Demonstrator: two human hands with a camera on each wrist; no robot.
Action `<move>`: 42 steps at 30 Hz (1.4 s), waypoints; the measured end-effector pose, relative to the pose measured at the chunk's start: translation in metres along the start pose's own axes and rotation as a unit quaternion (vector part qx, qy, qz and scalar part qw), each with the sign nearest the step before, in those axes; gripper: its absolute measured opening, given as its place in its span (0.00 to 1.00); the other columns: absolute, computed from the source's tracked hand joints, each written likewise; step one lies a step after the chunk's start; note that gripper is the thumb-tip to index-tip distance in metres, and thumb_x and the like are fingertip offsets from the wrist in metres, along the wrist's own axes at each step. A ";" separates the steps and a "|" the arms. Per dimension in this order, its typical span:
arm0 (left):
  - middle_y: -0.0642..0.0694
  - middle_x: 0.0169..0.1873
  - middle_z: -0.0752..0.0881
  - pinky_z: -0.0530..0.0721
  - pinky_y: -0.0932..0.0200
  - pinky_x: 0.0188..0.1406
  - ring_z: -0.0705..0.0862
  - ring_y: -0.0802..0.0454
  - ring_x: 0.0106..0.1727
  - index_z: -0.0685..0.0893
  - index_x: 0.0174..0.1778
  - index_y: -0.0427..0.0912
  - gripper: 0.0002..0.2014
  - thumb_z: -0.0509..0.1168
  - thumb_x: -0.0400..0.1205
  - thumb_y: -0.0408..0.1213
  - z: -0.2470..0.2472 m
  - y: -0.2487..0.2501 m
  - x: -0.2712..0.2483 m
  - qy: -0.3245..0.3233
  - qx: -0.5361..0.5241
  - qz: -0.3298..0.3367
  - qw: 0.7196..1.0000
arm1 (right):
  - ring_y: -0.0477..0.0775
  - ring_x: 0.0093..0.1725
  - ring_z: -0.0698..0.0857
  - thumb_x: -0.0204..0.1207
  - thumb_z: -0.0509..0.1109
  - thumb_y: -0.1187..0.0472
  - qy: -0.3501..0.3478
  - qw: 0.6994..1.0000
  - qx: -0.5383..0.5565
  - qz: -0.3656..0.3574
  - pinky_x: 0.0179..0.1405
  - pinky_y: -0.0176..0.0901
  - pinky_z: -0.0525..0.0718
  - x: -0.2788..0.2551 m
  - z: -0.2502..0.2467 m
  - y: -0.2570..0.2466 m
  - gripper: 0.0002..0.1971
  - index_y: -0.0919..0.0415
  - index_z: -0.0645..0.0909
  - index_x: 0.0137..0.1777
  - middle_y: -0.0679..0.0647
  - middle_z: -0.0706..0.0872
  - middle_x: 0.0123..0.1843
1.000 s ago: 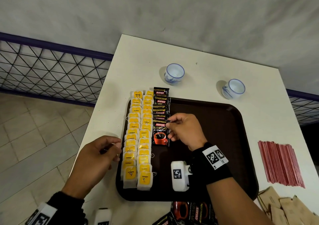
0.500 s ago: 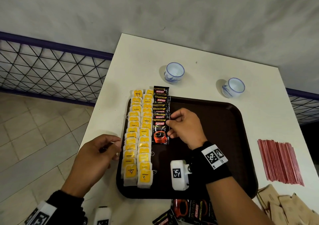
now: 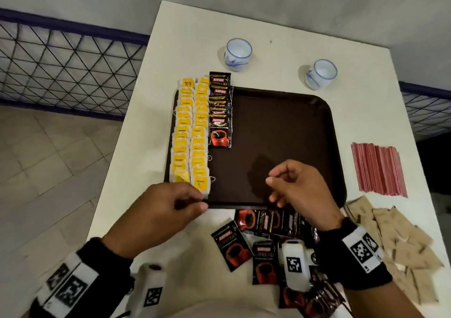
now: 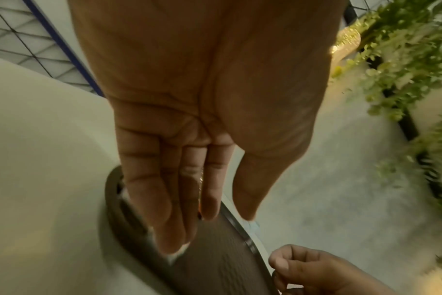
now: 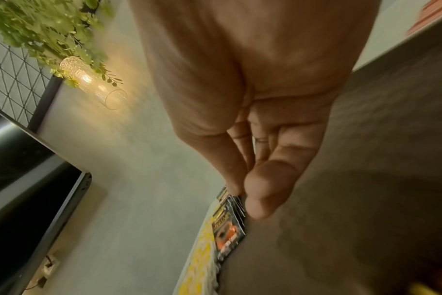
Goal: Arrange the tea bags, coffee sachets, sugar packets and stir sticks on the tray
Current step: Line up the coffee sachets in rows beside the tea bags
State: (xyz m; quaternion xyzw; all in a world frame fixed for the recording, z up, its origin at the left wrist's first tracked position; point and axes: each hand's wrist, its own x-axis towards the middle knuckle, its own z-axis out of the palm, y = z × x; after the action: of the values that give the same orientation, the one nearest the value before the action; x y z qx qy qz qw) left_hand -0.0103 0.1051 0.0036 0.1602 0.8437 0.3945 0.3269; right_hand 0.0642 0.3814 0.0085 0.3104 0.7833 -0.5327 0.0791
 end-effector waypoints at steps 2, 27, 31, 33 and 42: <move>0.62 0.42 0.90 0.83 0.72 0.41 0.87 0.67 0.45 0.89 0.50 0.60 0.07 0.76 0.78 0.51 0.020 0.004 -0.010 -0.048 0.026 0.011 0.998 | 0.56 0.26 0.87 0.77 0.76 0.67 -0.014 0.999 -0.036 0.005 0.24 0.43 0.82 -0.024 -0.003 0.019 0.04 0.59 0.84 0.45 0.57 0.89 0.30; 0.61 0.74 0.72 0.66 0.59 0.76 0.67 0.56 0.77 0.67 0.82 0.61 0.38 0.75 0.76 0.46 0.119 -0.002 -0.006 -0.103 0.302 0.238 0.917 | 0.60 0.67 0.76 0.76 0.76 0.48 0.113 0.940 -0.322 -0.012 0.66 0.51 0.82 -0.081 -0.005 0.090 0.25 0.59 0.80 0.69 0.55 0.73 0.64; 0.58 0.71 0.70 0.76 0.57 0.72 0.73 0.53 0.72 0.66 0.82 0.60 0.41 0.78 0.74 0.44 0.119 -0.001 -0.006 -0.090 0.277 0.217 0.932 | 0.57 0.69 0.74 0.77 0.76 0.50 0.071 0.936 -0.339 -0.054 0.69 0.49 0.79 -0.084 0.002 0.089 0.23 0.54 0.81 0.72 0.52 0.74 0.66; 0.57 0.78 0.66 0.76 0.53 0.75 0.71 0.51 0.77 0.65 0.83 0.59 0.43 0.79 0.73 0.43 0.119 0.000 -0.007 -0.090 0.268 0.210 0.936 | 0.56 0.68 0.74 0.78 0.75 0.52 0.054 0.933 -0.346 -0.082 0.69 0.47 0.79 -0.085 0.006 0.089 0.23 0.53 0.81 0.73 0.51 0.76 0.64; 0.55 0.87 0.58 0.64 0.54 0.82 0.58 0.53 0.85 0.58 0.86 0.61 0.46 0.76 0.74 0.56 0.125 0.011 -0.006 -0.112 0.290 0.200 0.929 | 0.36 0.48 0.83 0.79 0.73 0.64 0.037 0.970 -0.195 -0.141 0.51 0.25 0.79 -0.086 0.004 0.076 0.11 0.51 0.87 0.58 0.40 0.81 0.50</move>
State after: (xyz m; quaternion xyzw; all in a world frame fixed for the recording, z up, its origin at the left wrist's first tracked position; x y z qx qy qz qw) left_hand 0.0786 0.1793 -0.0447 0.4570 0.8293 0.1698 0.2731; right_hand 0.1749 0.3613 -0.0137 0.1948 0.9102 -0.3641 0.0332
